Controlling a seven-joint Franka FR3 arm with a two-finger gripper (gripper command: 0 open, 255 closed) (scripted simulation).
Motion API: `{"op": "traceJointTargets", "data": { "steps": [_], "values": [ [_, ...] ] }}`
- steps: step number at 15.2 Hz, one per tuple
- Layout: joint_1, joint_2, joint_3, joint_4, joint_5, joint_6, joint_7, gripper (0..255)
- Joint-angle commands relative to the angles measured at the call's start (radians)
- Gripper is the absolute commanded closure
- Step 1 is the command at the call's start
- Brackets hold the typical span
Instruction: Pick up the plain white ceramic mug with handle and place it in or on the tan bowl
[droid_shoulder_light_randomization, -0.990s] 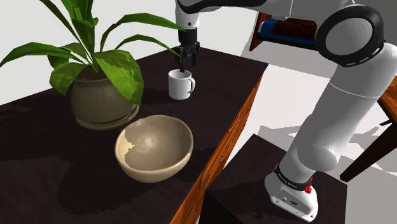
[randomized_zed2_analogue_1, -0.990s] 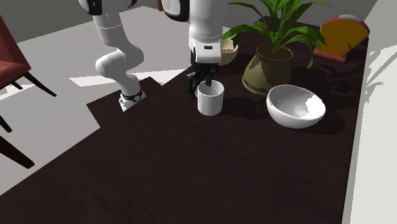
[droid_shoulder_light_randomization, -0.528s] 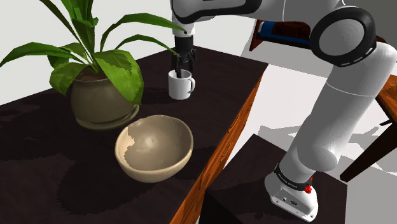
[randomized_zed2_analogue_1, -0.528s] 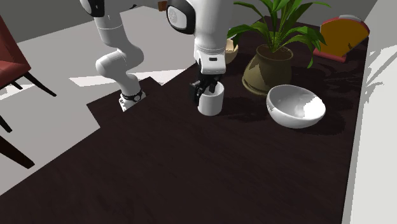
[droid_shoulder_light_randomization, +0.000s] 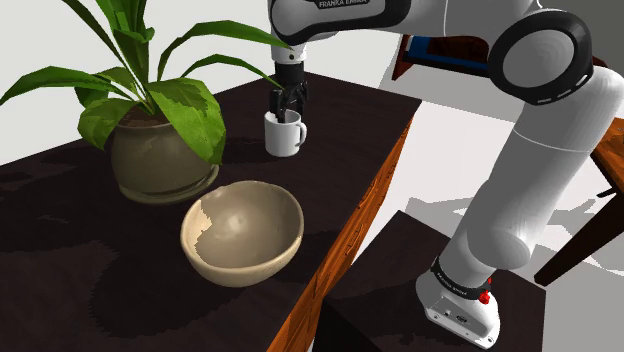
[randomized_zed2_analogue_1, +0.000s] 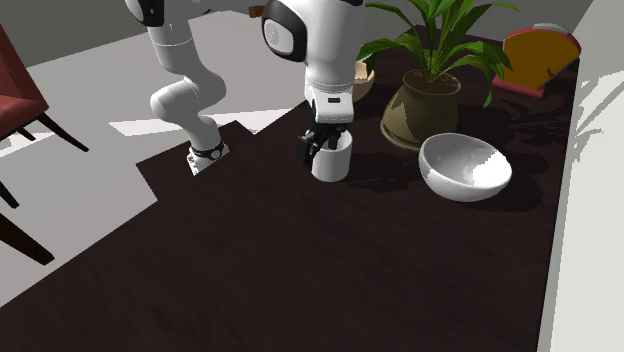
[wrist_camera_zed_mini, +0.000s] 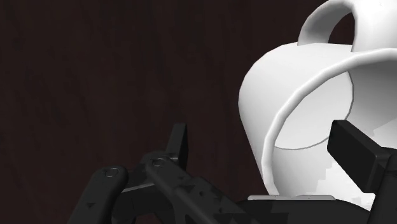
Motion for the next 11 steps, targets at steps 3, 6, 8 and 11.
{"op": "traceJointTargets", "data": {
  "steps": [3,6,8,11],
  "values": [
    [0.000,0.000,0.000,0.000,0.000,0.000,0.000,255],
    [0.000,0.000,0.000,0.000,0.000,0.000,0.000,255],
    [0.000,0.000,0.000,0.000,0.000,0.000,0.000,255],
    [0.000,0.000,0.000,0.000,0.000,0.000,0.000,255]
  ]
}}
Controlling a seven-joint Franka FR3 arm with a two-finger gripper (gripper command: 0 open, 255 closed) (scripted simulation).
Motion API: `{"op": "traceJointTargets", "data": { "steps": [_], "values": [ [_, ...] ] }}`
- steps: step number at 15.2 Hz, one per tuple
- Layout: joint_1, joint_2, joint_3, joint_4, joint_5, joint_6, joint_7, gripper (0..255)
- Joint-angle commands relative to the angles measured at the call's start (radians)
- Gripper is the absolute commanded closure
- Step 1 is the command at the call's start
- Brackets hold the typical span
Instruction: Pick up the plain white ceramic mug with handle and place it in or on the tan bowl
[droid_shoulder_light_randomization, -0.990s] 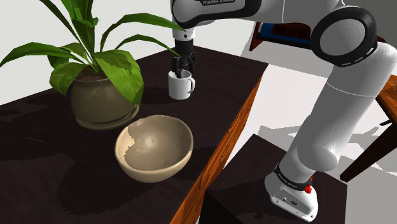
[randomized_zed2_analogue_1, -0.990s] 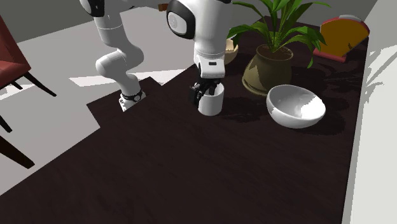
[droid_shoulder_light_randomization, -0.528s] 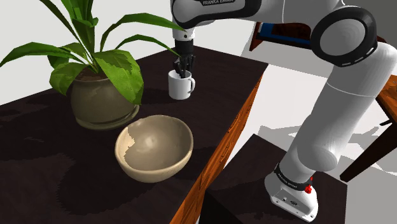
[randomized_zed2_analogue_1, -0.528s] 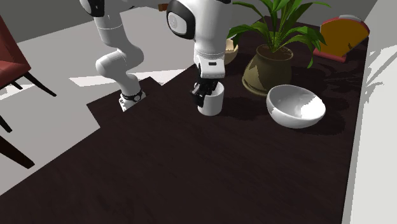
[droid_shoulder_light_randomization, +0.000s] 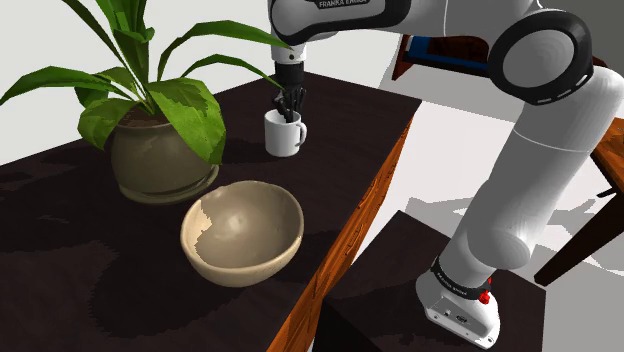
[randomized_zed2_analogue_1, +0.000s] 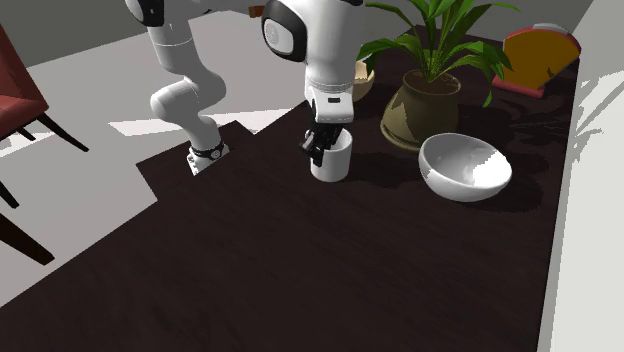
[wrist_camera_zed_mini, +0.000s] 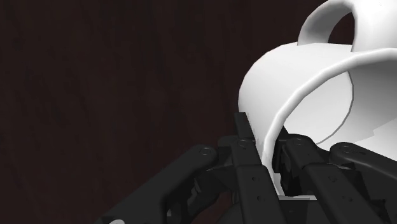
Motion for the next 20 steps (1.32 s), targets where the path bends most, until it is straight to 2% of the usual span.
{"op": "traceJointTargets", "data": {
  "steps": [1,20],
  "values": [
    [0.000,0.001,0.000,0.014,0.000,-0.013,0.000,255],
    [0.002,0.062,0.001,0.354,-0.003,-0.292,0.001,255]
  ]
}}
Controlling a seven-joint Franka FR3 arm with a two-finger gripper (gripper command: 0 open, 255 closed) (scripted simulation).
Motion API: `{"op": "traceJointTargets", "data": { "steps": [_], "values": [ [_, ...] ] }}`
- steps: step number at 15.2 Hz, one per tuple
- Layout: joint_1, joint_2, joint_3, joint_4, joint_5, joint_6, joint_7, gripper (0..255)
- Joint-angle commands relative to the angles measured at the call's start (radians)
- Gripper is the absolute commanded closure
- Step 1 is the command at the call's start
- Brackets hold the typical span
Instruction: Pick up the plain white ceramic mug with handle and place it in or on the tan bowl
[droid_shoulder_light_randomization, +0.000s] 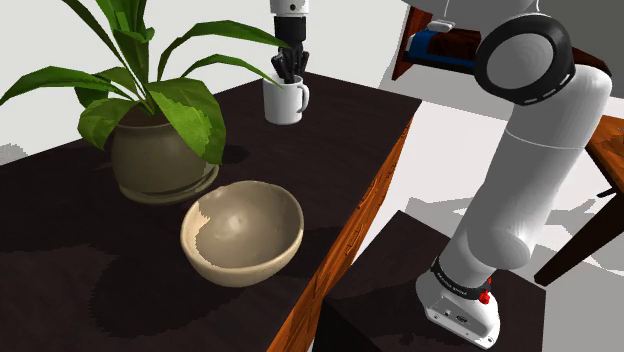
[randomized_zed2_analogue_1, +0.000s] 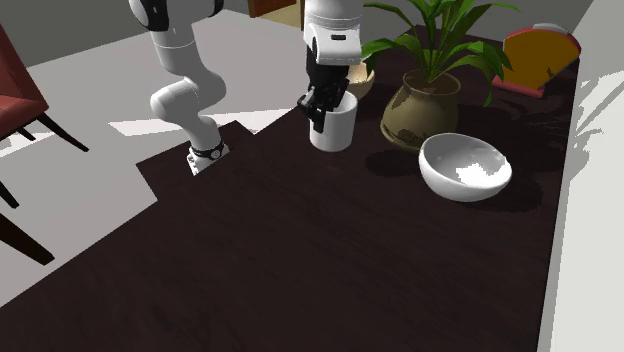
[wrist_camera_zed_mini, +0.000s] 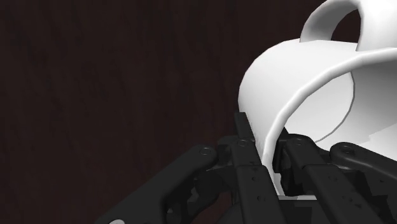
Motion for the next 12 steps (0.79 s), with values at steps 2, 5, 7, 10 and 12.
{"op": "traceJointTargets", "data": {
  "steps": [2,5,7,10,12],
  "values": [
    [0.001,0.020,0.000,0.072,-0.001,-0.052,0.000,255],
    [0.002,0.045,0.001,0.149,-0.002,-0.105,0.001,255],
    [0.003,0.065,0.001,0.207,-0.003,-0.142,0.001,255],
    [0.004,0.102,0.001,0.304,-0.005,-0.203,0.002,255],
    [0.006,0.133,0.002,0.381,-0.007,-0.248,0.002,255]
  ]
}}
